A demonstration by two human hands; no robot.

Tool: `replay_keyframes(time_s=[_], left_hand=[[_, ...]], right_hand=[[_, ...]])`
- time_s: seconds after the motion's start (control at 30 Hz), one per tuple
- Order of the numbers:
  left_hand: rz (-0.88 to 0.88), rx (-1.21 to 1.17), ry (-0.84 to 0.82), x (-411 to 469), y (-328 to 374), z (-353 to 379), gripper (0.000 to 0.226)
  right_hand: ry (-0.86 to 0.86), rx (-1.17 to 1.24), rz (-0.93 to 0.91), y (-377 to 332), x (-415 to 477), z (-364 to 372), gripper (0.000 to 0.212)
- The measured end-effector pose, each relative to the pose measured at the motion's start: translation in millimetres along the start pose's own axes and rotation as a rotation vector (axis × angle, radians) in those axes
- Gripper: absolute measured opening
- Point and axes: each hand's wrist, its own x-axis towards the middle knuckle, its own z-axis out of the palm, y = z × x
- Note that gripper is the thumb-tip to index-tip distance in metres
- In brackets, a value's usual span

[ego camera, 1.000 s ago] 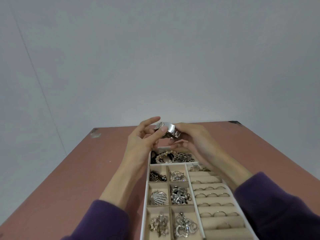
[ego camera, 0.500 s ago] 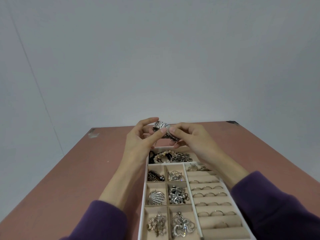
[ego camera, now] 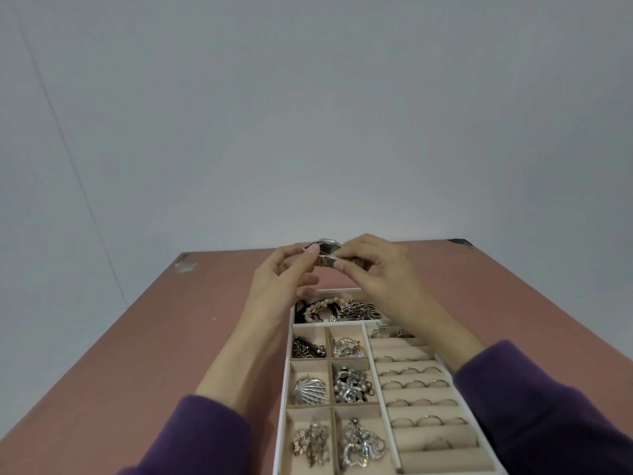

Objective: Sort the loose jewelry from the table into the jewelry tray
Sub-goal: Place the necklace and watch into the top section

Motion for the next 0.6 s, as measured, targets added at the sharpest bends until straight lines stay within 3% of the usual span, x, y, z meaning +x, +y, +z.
replay_keyframes(time_s=[0.2,0.47,0.6], left_hand=[[-0.043,-0.083,-0.016,1,-1,0,0.011],[0.018,-0.099,0.003,-1,2,-1,0.029],[-0.067,0.007,-0.098,2,2,6,0.03]], right_hand=[[-0.033,-0.122,-0.12,-1,-1,-10,0.018],[-0.115,0.215,0.163,-10,-4,-20,0.022],[-0.121,0.16,0.226,-3,-6,-38,0.03]])
